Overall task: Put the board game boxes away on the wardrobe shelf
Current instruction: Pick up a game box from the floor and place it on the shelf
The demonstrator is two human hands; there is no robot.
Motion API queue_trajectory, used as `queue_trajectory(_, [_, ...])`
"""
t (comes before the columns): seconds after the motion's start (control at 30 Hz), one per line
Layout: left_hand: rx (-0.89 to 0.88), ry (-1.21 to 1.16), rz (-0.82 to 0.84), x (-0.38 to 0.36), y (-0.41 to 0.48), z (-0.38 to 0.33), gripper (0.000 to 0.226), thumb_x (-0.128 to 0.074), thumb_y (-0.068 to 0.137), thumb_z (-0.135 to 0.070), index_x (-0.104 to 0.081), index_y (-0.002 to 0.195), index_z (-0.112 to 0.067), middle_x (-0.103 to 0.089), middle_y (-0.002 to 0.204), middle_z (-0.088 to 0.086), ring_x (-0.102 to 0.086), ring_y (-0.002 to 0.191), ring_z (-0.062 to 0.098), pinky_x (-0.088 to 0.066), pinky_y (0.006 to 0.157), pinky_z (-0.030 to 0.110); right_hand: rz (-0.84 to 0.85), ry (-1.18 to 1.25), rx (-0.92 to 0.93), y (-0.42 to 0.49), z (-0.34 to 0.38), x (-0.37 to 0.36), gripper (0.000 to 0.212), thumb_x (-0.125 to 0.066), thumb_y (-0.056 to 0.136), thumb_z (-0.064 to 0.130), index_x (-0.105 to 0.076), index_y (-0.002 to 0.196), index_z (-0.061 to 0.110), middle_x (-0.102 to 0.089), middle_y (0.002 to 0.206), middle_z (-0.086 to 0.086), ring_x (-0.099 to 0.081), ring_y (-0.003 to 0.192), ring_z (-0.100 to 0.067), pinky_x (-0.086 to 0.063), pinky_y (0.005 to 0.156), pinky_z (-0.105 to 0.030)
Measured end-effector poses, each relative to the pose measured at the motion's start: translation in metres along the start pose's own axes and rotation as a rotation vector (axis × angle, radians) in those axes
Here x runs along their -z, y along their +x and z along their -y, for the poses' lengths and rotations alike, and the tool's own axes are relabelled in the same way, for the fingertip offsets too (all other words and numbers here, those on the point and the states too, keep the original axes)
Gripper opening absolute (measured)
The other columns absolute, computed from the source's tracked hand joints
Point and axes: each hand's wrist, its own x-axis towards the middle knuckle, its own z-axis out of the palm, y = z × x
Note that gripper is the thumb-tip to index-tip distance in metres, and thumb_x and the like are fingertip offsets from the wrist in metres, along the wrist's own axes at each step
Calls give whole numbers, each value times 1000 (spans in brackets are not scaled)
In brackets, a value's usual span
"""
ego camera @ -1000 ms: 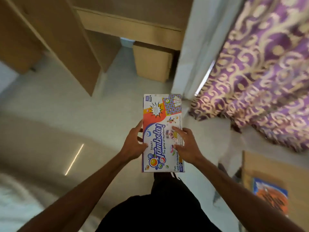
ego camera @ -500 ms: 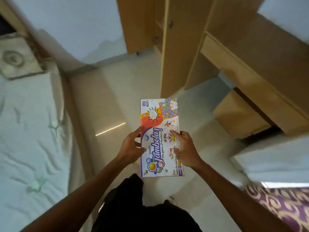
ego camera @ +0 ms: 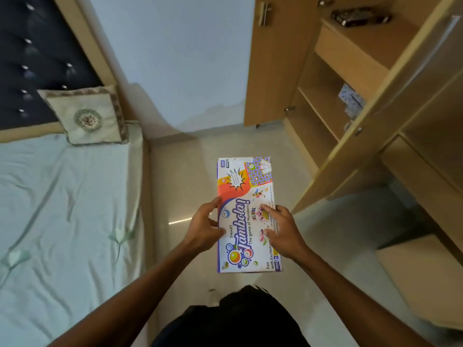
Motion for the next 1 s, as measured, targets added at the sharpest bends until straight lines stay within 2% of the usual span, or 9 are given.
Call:
queue_trajectory(0.2, [-25, 51, 13, 44, 138, -30, 84, -76, 76, -3, -36, 146, -23, -45, 141, 5, -64, 96, 20, -53, 57, 15, -11, 22, 9, 142, 27, 16, 68, -59, 84, 3, -39, 144, 27, -38, 125, 4, -44, 127, -20, -47, 104, -40])
queue_trajectory(0.3, [-44, 53, 18, 56, 217, -48, 82, -76, 78, -4, -36, 147, -22, -45, 141, 5, -63, 92, 16, -54, 56, 15, -41, 19, 10, 220, 34, 32, 67, -59, 85, 0, -40, 144, 24, -40, 128, 1, -43, 128, -19, -45, 106, -35])
queue_trajectory(0.4, [-56, 60, 0, 68, 291, -74, 82, -75, 78, -2, -36, 147, -22, -44, 140, 5, -63, 92, 17, -53, 54, 13, -45, 25, 23, 296, 42, 52, 67, -61, 85, 0, -40, 144, 25, -40, 130, 0, -43, 127, -20, -48, 104, -38])
queue_trajectory(0.6, [-57, 19, -7, 88, 427, -131, 83, -73, 77, 1, -36, 147, -22, -44, 142, 5, -65, 93, 18, -57, 59, 19, -56, 49, 43, 431, 70, 107, 67, -63, 84, 0, -41, 144, 23, -40, 131, -3, -49, 122, -18, -51, 100, -33])
queue_trajectory(0.8, [-120, 14, 43, 78, 572, -202, 83, -72, 78, 0, -35, 147, -26, -44, 142, 3, -65, 100, 21, -55, 55, 19, -151, 97, 0, 559, 67, 176, 67, -61, 84, -1, -42, 143, 23, -42, 127, -2, -54, 117, -17, -56, 92, -36])
queue_trajectory(1.0, [-201, 18, 158, 42, 720, -279, 81, -71, 78, 3, -36, 146, -23, -45, 141, 5, -63, 103, 24, -58, 67, 27, -275, 97, -67, 671, 38, 256, 68, -65, 82, 1, -44, 141, 26, -45, 127, -1, -53, 120, -18, -54, 95, -36])
